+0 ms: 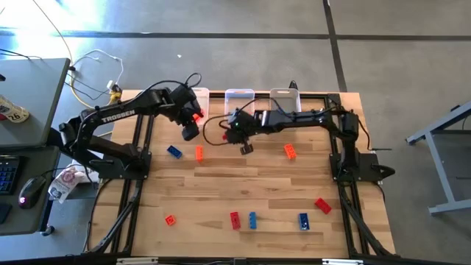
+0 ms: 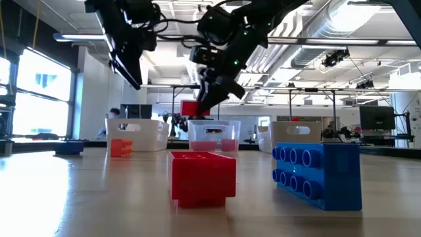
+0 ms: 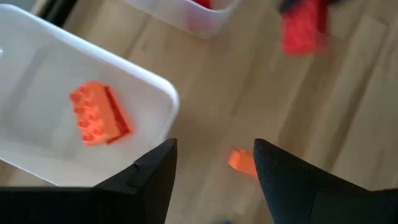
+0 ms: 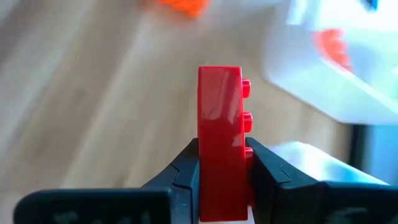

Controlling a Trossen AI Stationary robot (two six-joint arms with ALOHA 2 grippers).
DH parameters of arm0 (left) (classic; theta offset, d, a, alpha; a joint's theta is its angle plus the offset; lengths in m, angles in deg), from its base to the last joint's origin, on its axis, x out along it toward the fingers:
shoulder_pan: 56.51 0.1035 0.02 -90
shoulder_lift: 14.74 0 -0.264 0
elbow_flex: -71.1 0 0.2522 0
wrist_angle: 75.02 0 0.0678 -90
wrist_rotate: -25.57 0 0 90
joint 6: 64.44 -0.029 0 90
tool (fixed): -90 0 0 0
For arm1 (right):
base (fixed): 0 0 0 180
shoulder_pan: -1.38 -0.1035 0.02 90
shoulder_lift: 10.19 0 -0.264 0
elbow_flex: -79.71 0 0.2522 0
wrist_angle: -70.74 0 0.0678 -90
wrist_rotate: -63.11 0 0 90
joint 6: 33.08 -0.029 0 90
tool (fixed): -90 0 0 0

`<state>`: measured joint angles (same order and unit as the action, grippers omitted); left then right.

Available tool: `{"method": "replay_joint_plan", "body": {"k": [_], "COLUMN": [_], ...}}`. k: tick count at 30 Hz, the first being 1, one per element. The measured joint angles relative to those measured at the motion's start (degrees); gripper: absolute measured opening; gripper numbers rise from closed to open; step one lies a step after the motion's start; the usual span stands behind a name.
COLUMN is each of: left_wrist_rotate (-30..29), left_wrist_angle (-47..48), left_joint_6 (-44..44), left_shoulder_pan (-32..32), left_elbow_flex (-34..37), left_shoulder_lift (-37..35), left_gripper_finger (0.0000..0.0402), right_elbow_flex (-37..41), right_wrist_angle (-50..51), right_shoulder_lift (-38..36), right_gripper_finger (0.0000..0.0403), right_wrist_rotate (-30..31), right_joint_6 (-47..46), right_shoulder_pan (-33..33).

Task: Sort & place blocks by color
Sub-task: Put the red game piece into the transparent bin

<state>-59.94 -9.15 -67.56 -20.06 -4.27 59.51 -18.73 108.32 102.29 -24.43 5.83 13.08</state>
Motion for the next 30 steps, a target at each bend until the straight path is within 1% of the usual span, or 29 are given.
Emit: {"method": "replay_joint_plan", "body": {"k": [5,10,12,16,22,30], "left_wrist_rotate": [0.0,-0.2,-0.2,-0.2,-0.4,-3.1], "left_wrist_angle": [2.7,4.7,4.9,5.6,8.0,9.1], "left_joint_6": [2.3,4.1,5.2,6.4,9.4,14.3], "left_shoulder_pan": [-4.2,-8.1,-9.7,-12.8,-17.7,-25.0], "left_elbow_flex": [0.0,0.0,0.0,0.0,0.0,0.0], "left_shoulder_lift": [-0.4,-0.4,-0.4,-0.4,-0.4,-0.4], "left_gripper_finger": [0.0200,0.0200,0.0200,0.0200,0.0200,0.0200], "right_elbow_flex": [0.0,0.0,0.0,0.0,0.0,0.0], "right_wrist_angle": [0.5,0.6,0.7,0.4,-0.6,-1.3], "right_shoulder_lift": [-3.1,-4.1,-4.1,-4.1,-3.3,0.1], "right_gripper_finger": [0.0068,0.0068,0.0071,0.0072,0.0071,0.0071], "right_wrist_rotate": [4.7,4.5,3.6,-0.6,-4.5,-4.4], "right_joint_6": [0.1,-1.1,-2.5,-6.2,-12.9,-19.1], "right_shoulder_pan": [3.1,7.8,9.8,13.2,15.5,15.8]}}
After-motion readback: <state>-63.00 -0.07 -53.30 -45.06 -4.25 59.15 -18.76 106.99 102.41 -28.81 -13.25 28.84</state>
